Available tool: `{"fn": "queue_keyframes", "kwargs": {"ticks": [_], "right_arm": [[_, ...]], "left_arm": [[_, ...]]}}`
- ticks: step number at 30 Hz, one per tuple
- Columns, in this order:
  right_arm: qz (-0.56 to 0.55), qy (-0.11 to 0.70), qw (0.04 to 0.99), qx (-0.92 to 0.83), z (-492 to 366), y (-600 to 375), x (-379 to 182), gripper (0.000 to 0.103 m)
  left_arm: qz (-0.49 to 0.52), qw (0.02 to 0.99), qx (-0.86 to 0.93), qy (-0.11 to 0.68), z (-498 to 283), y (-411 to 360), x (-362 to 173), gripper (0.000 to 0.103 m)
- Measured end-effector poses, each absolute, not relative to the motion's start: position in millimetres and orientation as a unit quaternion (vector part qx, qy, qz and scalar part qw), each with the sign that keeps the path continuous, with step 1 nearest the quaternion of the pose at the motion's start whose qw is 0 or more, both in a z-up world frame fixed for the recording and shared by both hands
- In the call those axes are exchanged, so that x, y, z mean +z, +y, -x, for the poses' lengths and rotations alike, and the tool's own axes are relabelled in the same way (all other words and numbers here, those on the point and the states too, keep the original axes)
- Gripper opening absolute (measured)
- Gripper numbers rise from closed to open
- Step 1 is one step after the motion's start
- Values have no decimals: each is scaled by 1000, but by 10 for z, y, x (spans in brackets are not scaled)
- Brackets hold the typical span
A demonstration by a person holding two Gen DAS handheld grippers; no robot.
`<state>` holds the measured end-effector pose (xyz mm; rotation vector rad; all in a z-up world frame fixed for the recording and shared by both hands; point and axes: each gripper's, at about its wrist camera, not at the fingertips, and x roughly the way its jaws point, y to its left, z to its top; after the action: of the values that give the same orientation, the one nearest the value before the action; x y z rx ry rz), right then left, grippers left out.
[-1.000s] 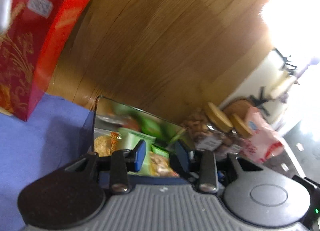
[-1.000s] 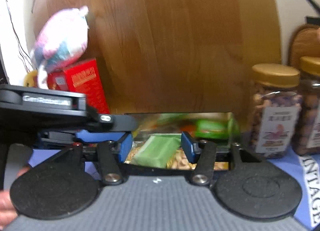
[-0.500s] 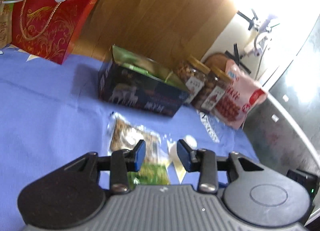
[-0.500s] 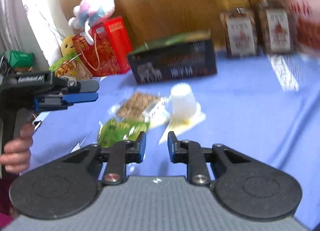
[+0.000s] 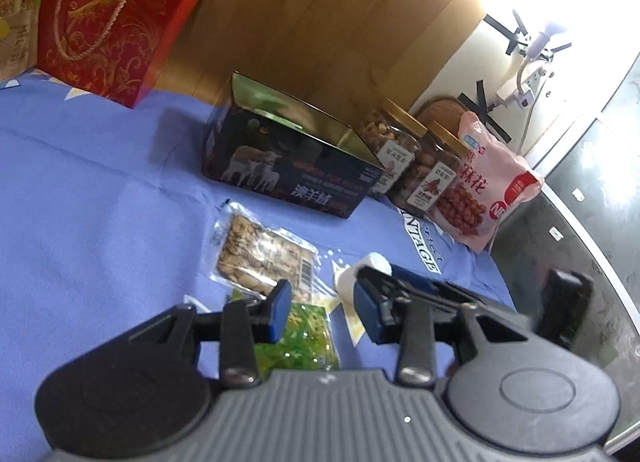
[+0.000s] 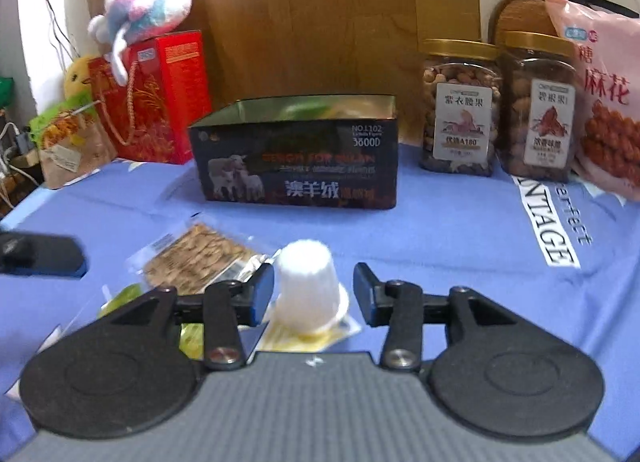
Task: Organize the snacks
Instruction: 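Reach the right gripper to the white cup and close on it, then lift the white cup with the right gripper and drop it into the tin box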
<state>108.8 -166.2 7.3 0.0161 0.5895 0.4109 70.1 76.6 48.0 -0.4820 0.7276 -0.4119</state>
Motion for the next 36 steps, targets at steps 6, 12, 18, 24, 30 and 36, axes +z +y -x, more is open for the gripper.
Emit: {"fn": "queue_keyframes", "kwargs": {"ticks": [6, 12, 18, 24, 30, 36], "right_arm": [[-294, 328, 863, 248, -1161, -2377, 16, 34], [-510, 338, 735, 292, -1050, -2890, -344, 34], [-522, 344, 717, 308, -1274, -2807, -250, 34], [-477, 321, 750, 326, -1742, -2629, 121, 34], [-374, 285, 826, 310, -2368, -2360, 470, 34], [-232, 255, 905, 250, -2584, -2071, 479, 41]], "left_arm": [[260, 863, -227, 368, -882, 665, 400, 35], [358, 802, -281, 386, -1159, 509, 224, 46], [354, 802, -296, 379, -1337, 262, 313, 41], [341, 828, -282, 344, -1756, 359, 621, 37], [312, 856, -256, 322, -2379, 324, 868, 37], [294, 866, -220, 339, -2780, 261, 722, 36]]}}
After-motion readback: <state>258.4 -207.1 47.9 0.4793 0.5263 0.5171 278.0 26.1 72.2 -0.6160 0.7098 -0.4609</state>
